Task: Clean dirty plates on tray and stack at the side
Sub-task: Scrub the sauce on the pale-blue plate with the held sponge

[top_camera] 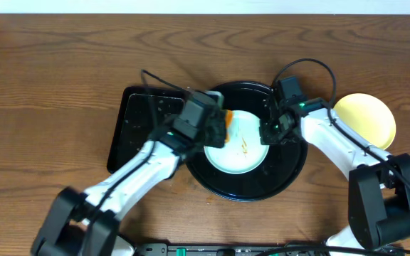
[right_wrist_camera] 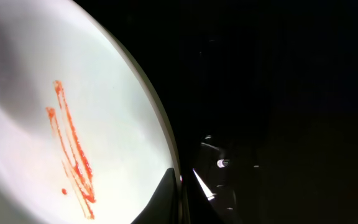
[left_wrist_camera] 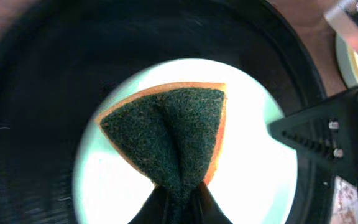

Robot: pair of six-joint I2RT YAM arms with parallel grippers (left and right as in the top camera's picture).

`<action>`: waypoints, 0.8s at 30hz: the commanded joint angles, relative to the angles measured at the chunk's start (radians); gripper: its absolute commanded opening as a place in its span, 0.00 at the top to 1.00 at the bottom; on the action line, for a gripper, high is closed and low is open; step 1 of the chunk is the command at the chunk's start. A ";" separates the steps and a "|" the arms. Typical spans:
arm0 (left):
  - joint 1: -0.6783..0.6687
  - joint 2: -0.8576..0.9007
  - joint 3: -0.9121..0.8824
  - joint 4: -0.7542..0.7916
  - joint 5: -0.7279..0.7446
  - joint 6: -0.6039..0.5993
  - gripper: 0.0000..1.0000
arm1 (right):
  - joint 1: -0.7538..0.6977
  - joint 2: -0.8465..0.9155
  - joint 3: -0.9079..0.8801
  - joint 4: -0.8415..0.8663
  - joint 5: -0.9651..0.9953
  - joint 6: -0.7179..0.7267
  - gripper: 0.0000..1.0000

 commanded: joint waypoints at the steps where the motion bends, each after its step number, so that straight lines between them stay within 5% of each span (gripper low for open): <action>1: -0.060 0.058 0.031 0.055 0.013 -0.095 0.92 | 0.017 0.003 -0.010 -0.005 -0.021 0.047 0.99; 13: -0.178 0.184 0.031 0.172 0.010 -0.333 0.92 | 0.025 0.003 -0.039 -0.003 -0.021 0.081 0.99; 24: -0.184 0.258 0.028 0.140 -0.117 -0.347 0.91 | 0.025 0.003 -0.041 -0.005 -0.021 0.080 0.99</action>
